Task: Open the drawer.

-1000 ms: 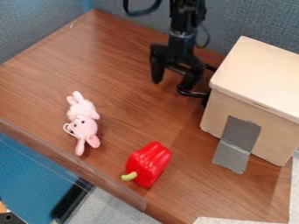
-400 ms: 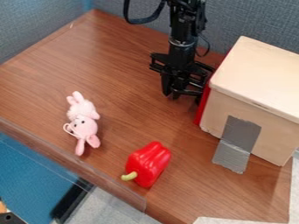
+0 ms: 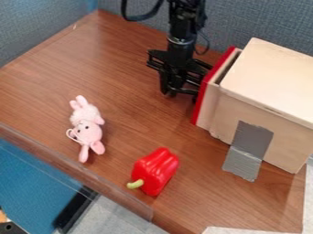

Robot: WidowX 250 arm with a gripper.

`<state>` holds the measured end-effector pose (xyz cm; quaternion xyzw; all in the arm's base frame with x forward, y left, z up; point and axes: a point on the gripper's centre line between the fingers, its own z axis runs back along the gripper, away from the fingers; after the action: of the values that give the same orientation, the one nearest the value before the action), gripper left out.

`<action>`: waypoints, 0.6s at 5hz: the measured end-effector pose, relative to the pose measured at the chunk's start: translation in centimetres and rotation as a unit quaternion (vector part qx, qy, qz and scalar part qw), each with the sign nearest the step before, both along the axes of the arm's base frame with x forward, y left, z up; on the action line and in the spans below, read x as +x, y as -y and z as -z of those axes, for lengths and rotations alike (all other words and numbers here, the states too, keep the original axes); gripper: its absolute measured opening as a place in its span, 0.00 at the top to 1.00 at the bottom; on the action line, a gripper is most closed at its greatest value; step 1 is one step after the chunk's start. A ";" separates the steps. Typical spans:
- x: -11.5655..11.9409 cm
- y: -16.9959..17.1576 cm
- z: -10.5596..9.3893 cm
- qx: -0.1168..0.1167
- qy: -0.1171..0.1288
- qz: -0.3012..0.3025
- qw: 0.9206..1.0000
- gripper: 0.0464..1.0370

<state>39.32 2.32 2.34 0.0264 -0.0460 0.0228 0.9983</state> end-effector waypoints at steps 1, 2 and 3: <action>-0.3 -2.0 -0.3 0.019 -0.003 -0.005 1.000 0.91; -0.8 -2.4 0.1 0.021 -0.010 -0.010 1.000 0.92; -1.1 -2.9 0.1 0.027 -0.013 -0.014 0.999 0.92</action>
<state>38.18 5.18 2.26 0.0540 -0.0332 0.0348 0.9974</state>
